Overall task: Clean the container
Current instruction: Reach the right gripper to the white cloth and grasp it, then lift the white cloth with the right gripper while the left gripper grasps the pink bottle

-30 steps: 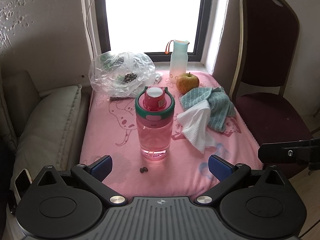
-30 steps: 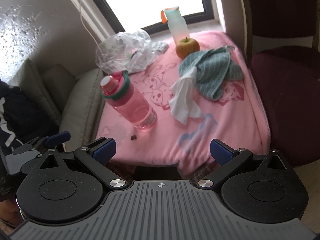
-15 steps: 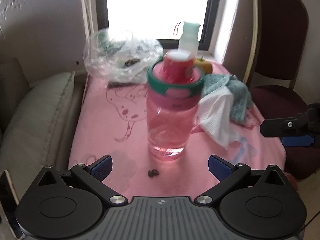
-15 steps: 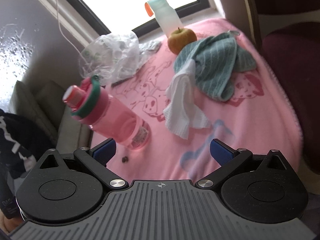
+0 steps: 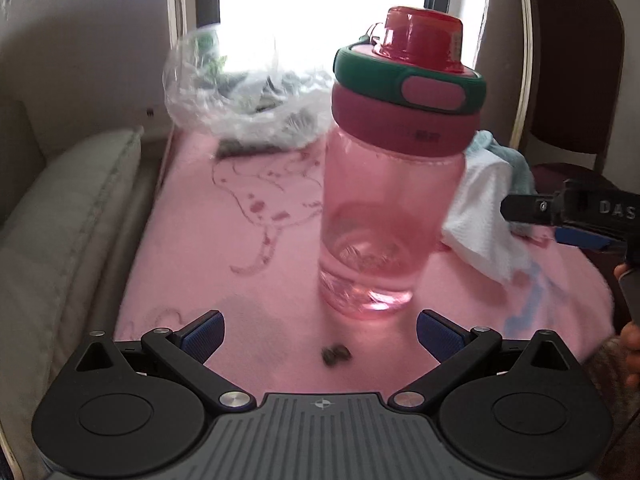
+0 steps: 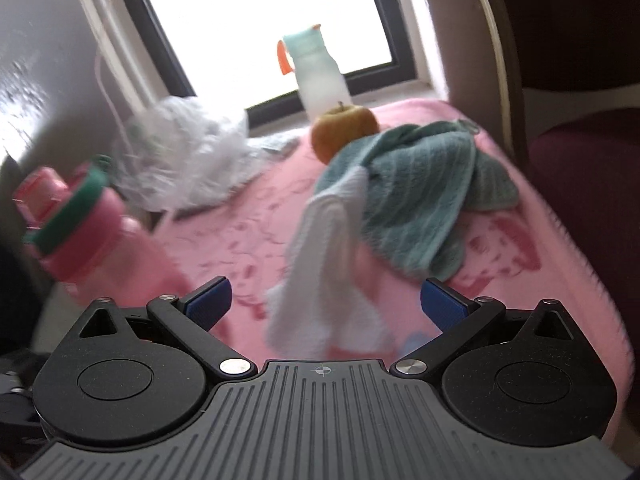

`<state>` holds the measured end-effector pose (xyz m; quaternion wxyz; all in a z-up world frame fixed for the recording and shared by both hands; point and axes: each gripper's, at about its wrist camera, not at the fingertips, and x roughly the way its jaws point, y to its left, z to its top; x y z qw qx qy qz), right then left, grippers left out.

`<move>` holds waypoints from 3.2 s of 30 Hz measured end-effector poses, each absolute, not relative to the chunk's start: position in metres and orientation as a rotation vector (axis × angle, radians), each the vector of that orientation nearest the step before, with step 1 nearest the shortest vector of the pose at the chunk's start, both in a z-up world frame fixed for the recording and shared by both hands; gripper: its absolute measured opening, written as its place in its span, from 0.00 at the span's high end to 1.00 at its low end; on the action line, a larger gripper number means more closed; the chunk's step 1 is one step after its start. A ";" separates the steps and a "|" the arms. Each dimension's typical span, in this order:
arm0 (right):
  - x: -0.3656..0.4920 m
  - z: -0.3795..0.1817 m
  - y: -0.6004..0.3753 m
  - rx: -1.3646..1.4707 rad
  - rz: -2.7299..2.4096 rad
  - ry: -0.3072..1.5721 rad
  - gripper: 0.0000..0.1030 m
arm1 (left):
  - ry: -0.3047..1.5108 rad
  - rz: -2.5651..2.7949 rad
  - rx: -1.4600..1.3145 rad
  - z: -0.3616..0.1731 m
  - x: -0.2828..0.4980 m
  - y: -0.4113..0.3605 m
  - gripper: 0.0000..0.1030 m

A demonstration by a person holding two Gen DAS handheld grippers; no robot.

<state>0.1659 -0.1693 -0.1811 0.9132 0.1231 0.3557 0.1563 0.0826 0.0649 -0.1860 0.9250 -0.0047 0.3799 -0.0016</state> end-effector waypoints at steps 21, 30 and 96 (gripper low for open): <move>0.201 -0.205 -0.173 0.406 0.345 0.708 0.89 | 0.680 -0.167 0.164 -0.190 0.103 0.038 0.35; 0.192 -0.218 -0.191 1.267 0.750 0.748 0.89 | 0.673 -0.212 0.224 -0.195 0.101 0.039 0.36; 0.148 -0.237 -0.156 0.606 0.566 0.911 0.80 | 0.680 -0.188 0.187 -0.186 0.071 0.048 0.30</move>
